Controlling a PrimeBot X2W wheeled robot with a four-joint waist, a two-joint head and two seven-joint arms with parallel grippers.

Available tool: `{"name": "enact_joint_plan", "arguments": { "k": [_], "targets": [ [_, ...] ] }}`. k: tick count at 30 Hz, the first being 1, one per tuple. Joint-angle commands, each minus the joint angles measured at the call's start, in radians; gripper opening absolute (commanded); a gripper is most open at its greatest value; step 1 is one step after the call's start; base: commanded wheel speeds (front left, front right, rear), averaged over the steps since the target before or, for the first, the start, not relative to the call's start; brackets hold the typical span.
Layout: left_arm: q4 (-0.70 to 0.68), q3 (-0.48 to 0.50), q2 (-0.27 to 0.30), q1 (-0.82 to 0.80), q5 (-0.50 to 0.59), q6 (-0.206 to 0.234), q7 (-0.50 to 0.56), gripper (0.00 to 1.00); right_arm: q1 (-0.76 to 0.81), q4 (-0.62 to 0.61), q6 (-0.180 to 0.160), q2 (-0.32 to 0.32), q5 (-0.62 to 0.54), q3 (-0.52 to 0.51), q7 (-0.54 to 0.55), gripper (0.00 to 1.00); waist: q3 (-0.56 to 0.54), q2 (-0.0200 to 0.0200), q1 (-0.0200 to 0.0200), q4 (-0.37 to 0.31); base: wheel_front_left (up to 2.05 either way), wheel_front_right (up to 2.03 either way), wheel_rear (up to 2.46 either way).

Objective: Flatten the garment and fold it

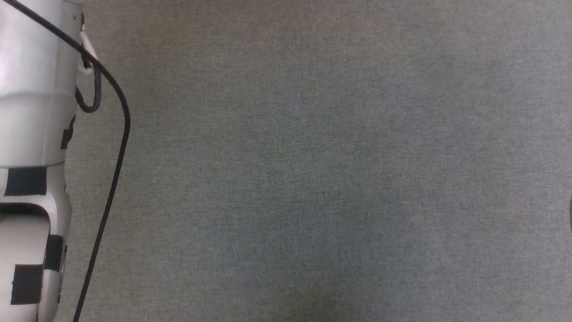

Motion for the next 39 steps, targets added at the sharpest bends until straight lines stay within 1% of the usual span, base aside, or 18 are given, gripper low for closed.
{"name": "enact_joint_plan", "arguments": {
  "k": [1, 6, 9, 12, 15, 17, 22, 25, 28, 32, 35, 39],
  "targets": [
    [0.019, -0.002, 0.007, 0.014, 0.003, -0.011, -0.009, 0.0, 0.008, 0.018, -0.002, 0.004, -0.003, -0.001, -0.017, 0.0, 0.018, -0.0001, -0.0002, -0.003, 0.0, 0.0, 0.0],
    [0.067, -0.032, 0.01, 0.097, 0.002, -0.055, -0.021, 0.0, 0.08, 0.07, -0.002, -0.003, 0.027, 0.036, -0.052, 0.0, 0.023, -0.0001, -0.0002, 0.002, 0.0, 0.0, 0.0],
    [0.093, -0.067, 0.016, 0.174, 0.009, -0.09, -0.022, 0.0, 0.156, 0.087, -0.002, -0.016, 0.069, 0.073, -0.067, 0.0, 0.007, -0.0001, -0.0002, 0.008, 0.0, 0.0, 0.0],
    [0.1, -0.099, 0.019, 0.259, 0.011, -0.12, -0.022, 0.0, 0.252, 0.076, -0.002, -0.035, 0.124, 0.114, -0.054, 0.0, -0.024, -0.0001, -0.0002, 0.014, 0.0, 0.0, 0.0],
    [0.083, -0.126, 0.022, 0.37, -0.008, -0.158, -0.014, 0.0, 0.384, 0.026, -0.002, -0.07, 0.189, 0.151, -0.02, 0.0, -0.073, -0.0001, -0.0002, 0.02, 0.0, 0.0, 0.0],
    [0.058, -0.15, 0.028, 0.45, -0.015, -0.172, -0.001, 0.0, 0.481, -0.027, -0.002, -0.096, 0.227, 0.16, 0.009, 0.0, -0.107, -0.0001, -0.0002, 0.024, 0.0, 0.0, 0.0],
    [-0.049, -0.194, 0.047, 0.674, -0.063, -0.189, 0.048, 0.0, 0.753, -0.189, -0.002, -0.146, 0.299, 0.149, 0.103, 0.0, -0.191, -0.0001, -0.0002, 0.03, 0.0, 0.0, 0.0],
    [-0.131, -0.217, 0.075, 0.81, -0.089, -0.175, 0.089, 0.0, 0.923, -0.303, -0.002, -0.166, 0.314, 0.119, 0.172, 0.0, -0.227, -0.0001, -0.0002, 0.031, 0.0, 0.0, 0.0],
    [-0.2, -0.233, 0.1, 0.926, -0.118, -0.147, 0.134, 0.0, 1.068, -0.399, -0.002, -0.162, 0.32, 0.083, 0.228, 0.0, -0.256, -0.0001, -0.0002, 0.032, 0.0, 0.0, 0.0],
    [-0.293, -0.25, 0.14, 1.076, -0.16, -0.09, 0.202, 0.0, 1.25, -0.524, -0.002, -0.141, 0.331, 0.045, 0.307, 0.0, -0.292, -0.0001, -0.0002, 0.031, 0.0, 0.0, 0.0],
    [-0.362, -0.249, 0.163, 1.17, -0.196, -0.052, 0.234, 0.0, 1.354, -0.59, -0.002, -0.129, 0.328, 0.024, 0.359, 0.0, -0.309, -0.0001, -0.0002, 0.03, 0.0, 0.0, 0.0],
    [-0.456, -0.26, 0.203, 1.293, -0.236, -0.008, 0.281, 0.0, 1.485, -0.657, -0.002, -0.105, 0.305, -0.028, 0.436, 0.0, -0.33, -0.0001, -0.0002, 0.036, 0.0, 0.0, 0.0]
  ]
}}
